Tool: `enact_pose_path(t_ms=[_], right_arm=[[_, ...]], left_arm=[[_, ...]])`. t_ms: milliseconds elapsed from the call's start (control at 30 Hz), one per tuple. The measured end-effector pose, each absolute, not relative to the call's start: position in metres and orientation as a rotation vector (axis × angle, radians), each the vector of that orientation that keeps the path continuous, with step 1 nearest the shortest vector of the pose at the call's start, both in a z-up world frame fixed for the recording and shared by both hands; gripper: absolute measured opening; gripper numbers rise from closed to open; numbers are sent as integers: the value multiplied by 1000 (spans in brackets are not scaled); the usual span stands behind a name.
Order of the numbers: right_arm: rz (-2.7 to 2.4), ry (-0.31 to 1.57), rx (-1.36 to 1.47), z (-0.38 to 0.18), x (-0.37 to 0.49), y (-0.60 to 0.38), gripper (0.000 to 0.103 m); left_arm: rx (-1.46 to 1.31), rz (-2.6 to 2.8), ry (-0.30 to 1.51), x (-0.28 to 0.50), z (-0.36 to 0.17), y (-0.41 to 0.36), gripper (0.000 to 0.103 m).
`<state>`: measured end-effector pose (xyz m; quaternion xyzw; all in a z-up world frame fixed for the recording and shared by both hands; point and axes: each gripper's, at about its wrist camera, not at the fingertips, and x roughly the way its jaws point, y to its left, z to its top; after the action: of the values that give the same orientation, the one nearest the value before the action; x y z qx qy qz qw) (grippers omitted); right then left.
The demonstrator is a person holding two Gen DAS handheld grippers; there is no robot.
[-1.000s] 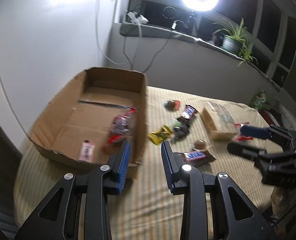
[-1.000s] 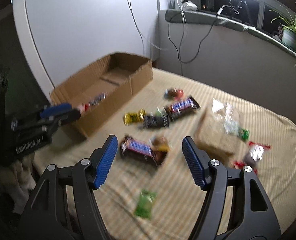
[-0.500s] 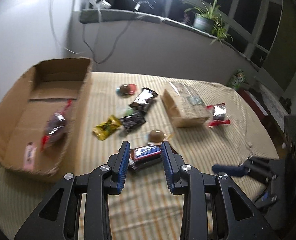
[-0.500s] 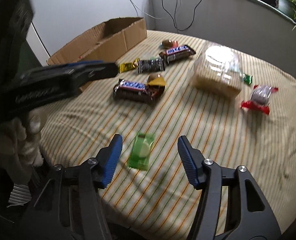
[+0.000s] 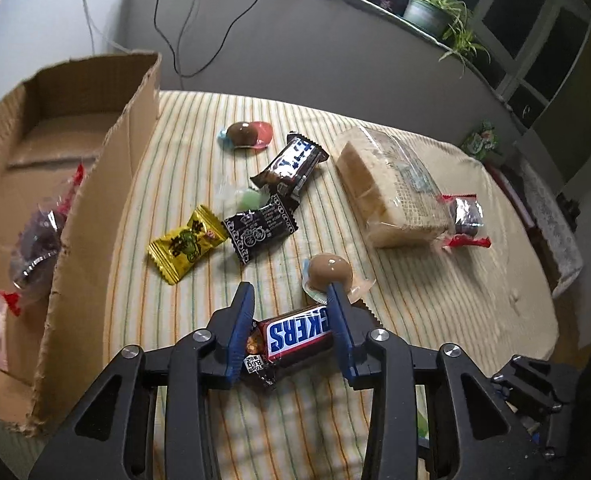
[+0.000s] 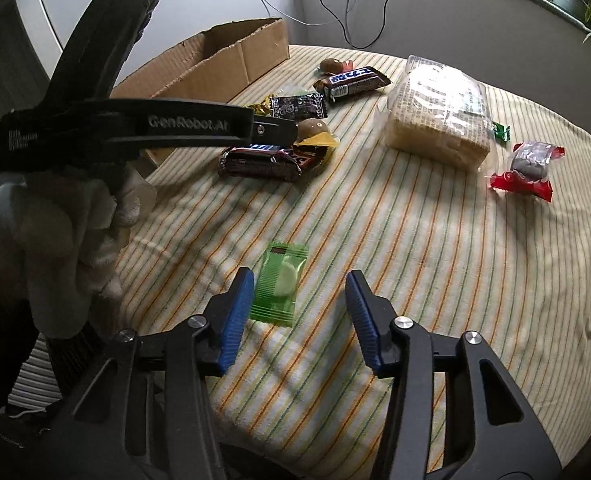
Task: Organize snacks
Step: 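Grasp the Snickers bar with the left gripper while the right grasps the green candy, then carry the Snickers bar and green candy into the box and release both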
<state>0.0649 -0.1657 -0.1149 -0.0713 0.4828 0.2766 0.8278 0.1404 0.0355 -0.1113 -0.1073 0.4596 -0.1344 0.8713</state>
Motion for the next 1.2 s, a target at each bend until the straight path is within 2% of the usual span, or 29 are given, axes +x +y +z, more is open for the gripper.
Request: enact_pose_path(t_ms=[433,533,700,733,833,867,1200], right_arm=[[601,1012,-188,-115,62,-165,48],[608,1013,-197,-114,60,-165,48],[605,1014,-203,-114,61,-163,43],[606,1015,-204,-114,61,-164,40],[605,1019,-210,-114,63,-164,30],[604,1020,-209,-114,63,-164,27],[612,1023,-206,-113,64,-163,25]], left_arm=[[-151,-365,992,110,-106,19,37],[-73,-360,994,105,-109,9,46],[-3,-332,982,101,-112,0,46],[-6,-331,981,101,-112,0,45],[0,-319,969,99,-113,2,29],[-4,-317,967,99,-113,4,28],[-34,-303,932,88,-106,7,27]])
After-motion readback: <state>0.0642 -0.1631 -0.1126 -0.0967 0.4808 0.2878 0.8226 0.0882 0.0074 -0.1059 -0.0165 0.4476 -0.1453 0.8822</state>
